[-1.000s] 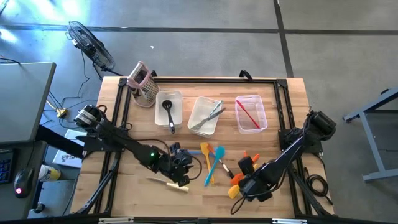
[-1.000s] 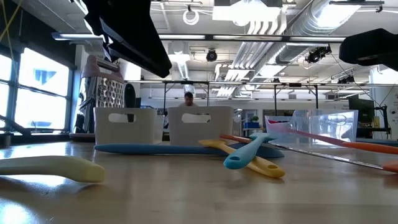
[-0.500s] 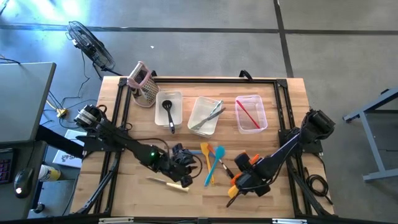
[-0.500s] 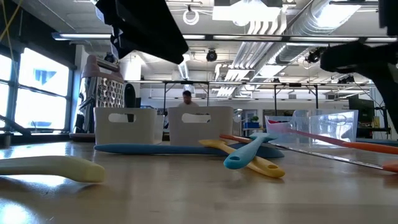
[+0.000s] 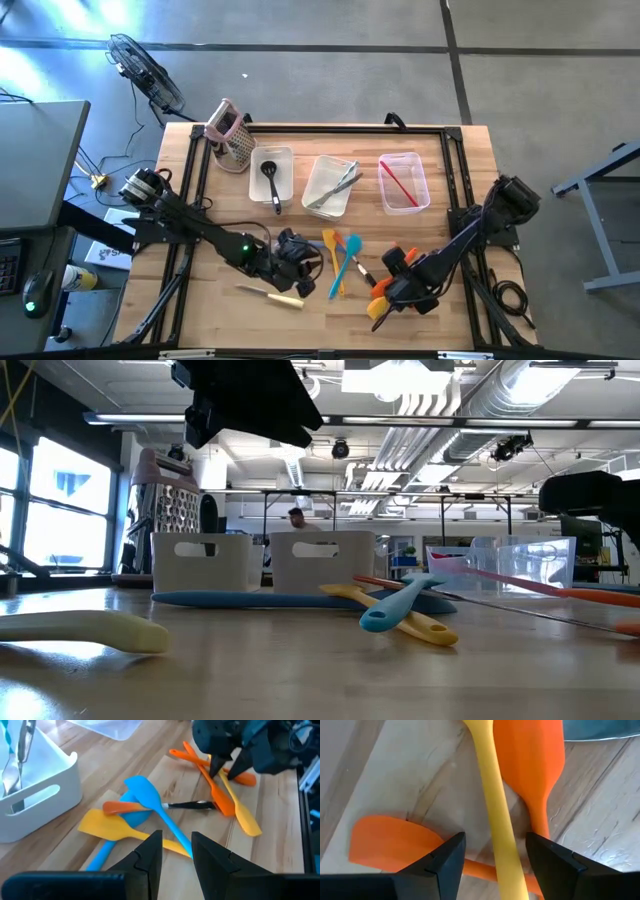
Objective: Pick & Place Kitchen Items
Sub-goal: Put the bottom yellow spatula into the transparent bin
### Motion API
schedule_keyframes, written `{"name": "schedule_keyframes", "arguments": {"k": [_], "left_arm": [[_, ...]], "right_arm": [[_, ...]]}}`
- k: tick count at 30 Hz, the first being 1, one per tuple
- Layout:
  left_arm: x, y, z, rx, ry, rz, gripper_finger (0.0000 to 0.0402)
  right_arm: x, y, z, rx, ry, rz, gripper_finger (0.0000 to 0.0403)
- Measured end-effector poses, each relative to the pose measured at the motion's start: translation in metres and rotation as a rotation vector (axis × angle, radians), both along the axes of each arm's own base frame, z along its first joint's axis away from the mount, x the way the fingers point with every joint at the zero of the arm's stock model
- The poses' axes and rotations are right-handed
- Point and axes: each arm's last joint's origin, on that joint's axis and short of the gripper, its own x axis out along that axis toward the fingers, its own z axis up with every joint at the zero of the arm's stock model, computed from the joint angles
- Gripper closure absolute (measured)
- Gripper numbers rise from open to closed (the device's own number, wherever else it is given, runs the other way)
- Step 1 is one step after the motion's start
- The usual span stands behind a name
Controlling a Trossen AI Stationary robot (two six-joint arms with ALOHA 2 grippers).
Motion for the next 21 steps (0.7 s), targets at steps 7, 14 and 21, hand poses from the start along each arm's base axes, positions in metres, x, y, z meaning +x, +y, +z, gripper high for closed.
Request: {"name": "schedule_keyframes", "arguments": {"k": [7,14,21], "left_arm": [[0.009,-0.005,-0.015,-0.037,-0.014,0.038,0.03],[0.024,-0.013,-0.049,-0.035,0.001,0.031,0.03],[0.032,-0.018,-0.073,-0.054,0.021,0.001,0.03]], "right_arm": [[-0.004,-0.002,-0.008,0.028,0.006,0.004,0.0273],[-0.004,-0.002,-0.009,0.032,0.003,0.039,0.0372],[-0.003,-0.002,-0.009,0.0,-0.02,0.055,0.0372]]}}
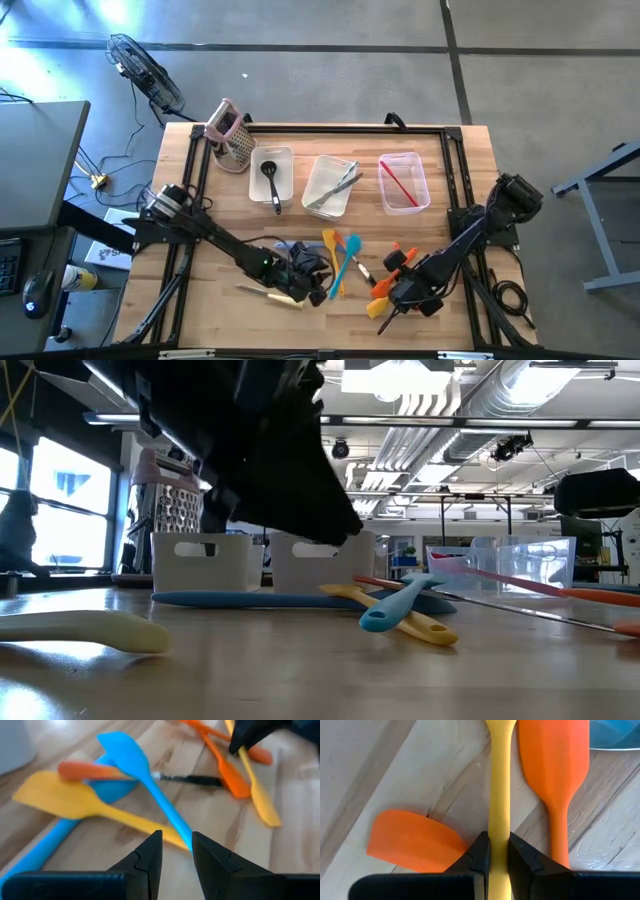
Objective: Pick & Place Kitchen Items
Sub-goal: Put the bottom yellow spatula into the transparent bin
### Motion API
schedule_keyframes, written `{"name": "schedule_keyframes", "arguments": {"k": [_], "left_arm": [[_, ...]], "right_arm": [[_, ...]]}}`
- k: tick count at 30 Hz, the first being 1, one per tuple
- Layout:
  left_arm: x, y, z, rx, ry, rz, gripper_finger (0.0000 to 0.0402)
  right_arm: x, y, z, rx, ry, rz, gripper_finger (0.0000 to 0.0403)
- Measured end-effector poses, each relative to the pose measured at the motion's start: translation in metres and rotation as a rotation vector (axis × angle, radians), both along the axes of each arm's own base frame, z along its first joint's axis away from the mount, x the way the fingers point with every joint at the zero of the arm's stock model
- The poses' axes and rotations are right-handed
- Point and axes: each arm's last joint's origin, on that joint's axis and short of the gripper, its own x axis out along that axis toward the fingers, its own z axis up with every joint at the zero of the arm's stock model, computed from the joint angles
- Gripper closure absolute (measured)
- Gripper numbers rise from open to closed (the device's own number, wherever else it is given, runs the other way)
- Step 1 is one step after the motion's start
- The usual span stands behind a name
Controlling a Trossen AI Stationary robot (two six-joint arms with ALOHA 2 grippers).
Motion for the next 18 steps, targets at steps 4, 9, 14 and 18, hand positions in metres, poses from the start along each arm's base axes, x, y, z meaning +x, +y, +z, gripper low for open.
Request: {"name": "schedule_keyframes", "arguments": {"k": [4,9,14,18], "left_arm": [[0.0,0.0,0.0,0.005,-0.002,-0.005,0.03],[0.005,-0.003,0.012,0.104,-0.024,-0.09,0.03],[0.011,-0.006,0.023,0.206,-0.027,-0.171,0.03],[0.015,-0.009,0.037,0.28,-0.05,-0.232,0.03]], "right_arm": [[0.001,0.005,0.006,-0.026,0.0,0.008,0.0372],[0.006,0.014,0.027,-0.144,-0.061,0.029,0.0372],[0.014,0.019,0.051,-0.206,-0.103,0.029,0.0372],[0.021,0.015,0.074,-0.287,-0.113,0.012,0.0372]]}}
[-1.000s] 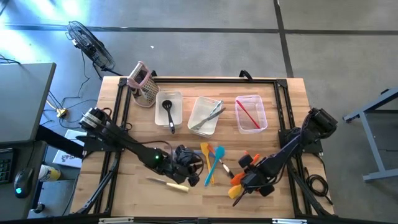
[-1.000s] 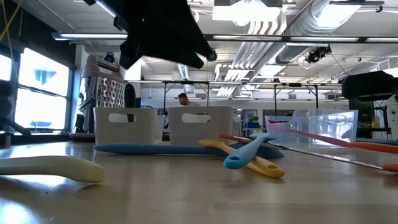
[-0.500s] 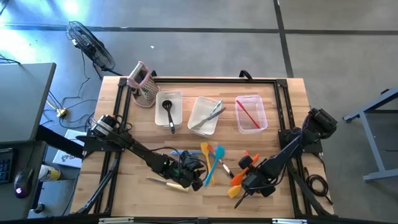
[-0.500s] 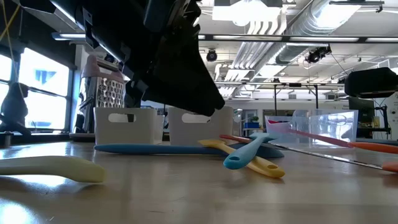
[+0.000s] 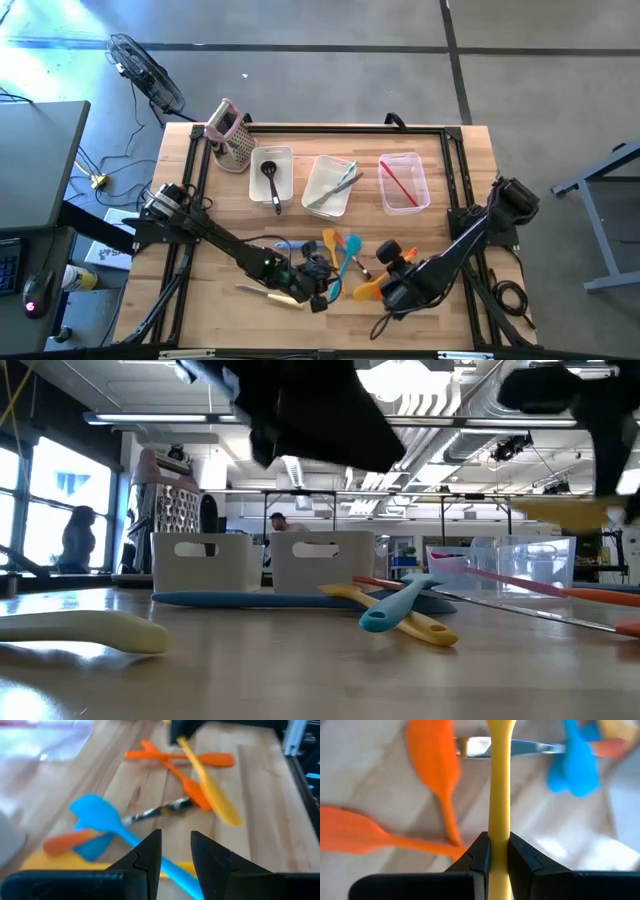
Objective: Pick & Place Kitchen Items
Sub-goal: Put the bottom yellow spatula into the transparent bin
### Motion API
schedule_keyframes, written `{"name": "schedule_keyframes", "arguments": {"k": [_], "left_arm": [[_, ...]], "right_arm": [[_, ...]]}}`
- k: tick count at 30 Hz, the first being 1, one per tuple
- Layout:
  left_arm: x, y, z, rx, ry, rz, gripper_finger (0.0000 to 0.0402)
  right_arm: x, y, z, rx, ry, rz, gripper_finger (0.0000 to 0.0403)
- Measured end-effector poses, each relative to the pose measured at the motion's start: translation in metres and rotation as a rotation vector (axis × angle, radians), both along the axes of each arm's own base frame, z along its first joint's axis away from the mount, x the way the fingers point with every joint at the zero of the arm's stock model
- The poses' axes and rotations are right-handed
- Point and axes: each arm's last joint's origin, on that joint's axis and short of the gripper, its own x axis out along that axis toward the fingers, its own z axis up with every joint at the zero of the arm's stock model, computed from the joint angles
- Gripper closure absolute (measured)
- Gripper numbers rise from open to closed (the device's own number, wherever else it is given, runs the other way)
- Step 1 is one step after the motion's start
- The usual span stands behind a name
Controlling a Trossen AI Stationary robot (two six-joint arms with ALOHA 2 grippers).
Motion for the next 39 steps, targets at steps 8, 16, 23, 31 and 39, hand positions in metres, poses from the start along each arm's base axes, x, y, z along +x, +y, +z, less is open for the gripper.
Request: {"name": "schedule_keyframes", "arguments": {"k": [8,16,23,31,39], "left_arm": [[0.001,-0.012,0.068,0.287,0.025,-0.314,0.03],[-0.012,-0.002,0.152,0.594,0.118,-0.188,0.03],[-0.018,0.016,0.198,0.894,0.138,0.158,0.03],[-0.019,0.043,0.231,1.025,0.2,0.283,0.03],[-0.012,0.082,0.23,1.093,0.353,0.287,0.03]], "right_arm": [[0.008,0.001,0.068,-0.06,-0.058,-0.072,0.0372],[0.0,-0.015,0.148,-0.136,-0.331,-0.14,0.0372],[-0.055,-0.077,0.224,0.014,-0.778,-0.39,0.0372],[-0.112,-0.126,0.251,0.156,-1.167,-0.598,0.0372],[-0.11,-0.136,0.227,0.114,-1.381,-0.762,0.0372]]}}
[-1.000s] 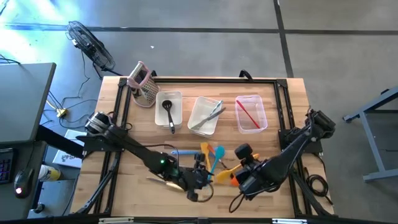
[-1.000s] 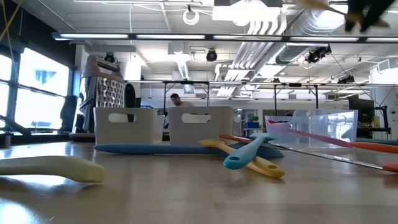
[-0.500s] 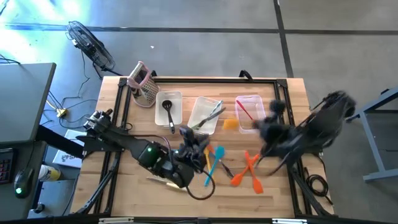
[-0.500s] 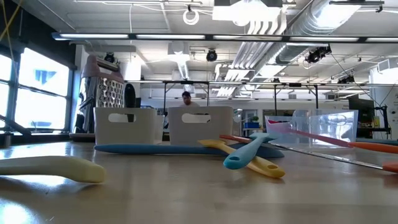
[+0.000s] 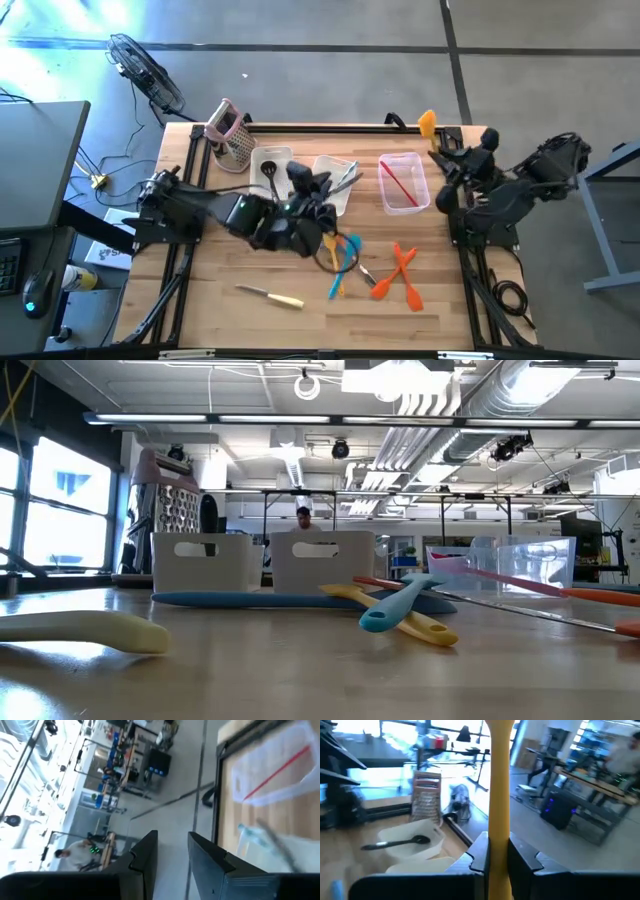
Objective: Pick & Place Kitchen Items
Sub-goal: Put the bottom yellow spatula into the transparent bin
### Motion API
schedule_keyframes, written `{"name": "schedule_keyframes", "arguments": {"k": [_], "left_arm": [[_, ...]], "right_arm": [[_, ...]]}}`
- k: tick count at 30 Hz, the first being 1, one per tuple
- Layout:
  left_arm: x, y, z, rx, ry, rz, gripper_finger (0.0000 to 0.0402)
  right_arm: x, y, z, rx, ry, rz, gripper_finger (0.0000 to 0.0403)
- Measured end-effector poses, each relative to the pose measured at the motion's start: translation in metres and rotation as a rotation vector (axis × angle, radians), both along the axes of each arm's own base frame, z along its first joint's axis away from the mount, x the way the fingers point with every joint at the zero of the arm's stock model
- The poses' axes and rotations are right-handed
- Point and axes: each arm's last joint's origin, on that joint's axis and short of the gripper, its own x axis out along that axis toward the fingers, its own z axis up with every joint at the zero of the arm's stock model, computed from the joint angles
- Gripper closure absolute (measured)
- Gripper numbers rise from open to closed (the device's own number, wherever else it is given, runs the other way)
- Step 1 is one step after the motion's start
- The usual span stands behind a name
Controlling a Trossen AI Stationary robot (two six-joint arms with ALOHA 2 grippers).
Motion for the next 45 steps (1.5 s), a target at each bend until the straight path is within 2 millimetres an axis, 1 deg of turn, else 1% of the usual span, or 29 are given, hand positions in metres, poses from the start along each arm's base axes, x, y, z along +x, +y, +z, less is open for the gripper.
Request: {"name": "schedule_keyframes", "arguments": {"k": [4,6,10,14,17,21,27,34,38,42,45], "left_arm": [[0.002,0.016,-0.005,0.001,0.081,0.007,0.03],[0.002,0.019,-0.008,-0.023,0.118,-0.019,0.03],[0.0,0.019,-0.014,-0.084,0.196,-0.101,0.03],[-0.003,0.018,-0.019,-0.137,0.274,-0.159,0.03],[-0.012,0.019,-0.021,-0.197,0.338,-0.19,0.03],[-0.026,0.021,-0.018,-0.307,0.381,-0.227,0.03],[-0.044,0.023,-0.007,-0.45,0.385,-0.309,0.03],[-0.052,0.021,-0.003,-0.583,0.41,-0.398,0.03],[-0.052,0.02,-0.004,-0.622,0.425,-0.425,0.03],[-0.051,0.018,-0.004,-0.676,0.433,-0.472,0.03],[-0.049,0.014,-0.003,-0.744,0.423,-0.547,0.03]], "right_arm": [[0.016,-0.002,-0.018,0.029,-0.043,-0.073,0.0372],[0.023,-0.004,-0.029,0.049,-0.06,-0.107,0.0372],[0.035,-0.012,-0.056,0.11,-0.071,-0.169,0.0372],[0.041,-0.022,-0.085,0.188,-0.083,-0.243,0.0372],[0.045,-0.029,-0.107,0.244,-0.101,-0.296,0.0372],[0.05,-0.039,-0.136,0.314,-0.105,-0.339,0.0372],[0.056,-0.052,-0.171,0.424,-0.09,-0.37,0.0372],[0.062,-0.06,-0.21,0.5,0.038,-0.412,0.0372],[0.067,-0.063,-0.223,0.525,0.117,-0.424,0.0372],[0.069,-0.068,-0.228,0.543,0.176,-0.416,0.0372],[0.069,-0.072,-0.23,0.563,0.221,-0.408,0.0372]]}}
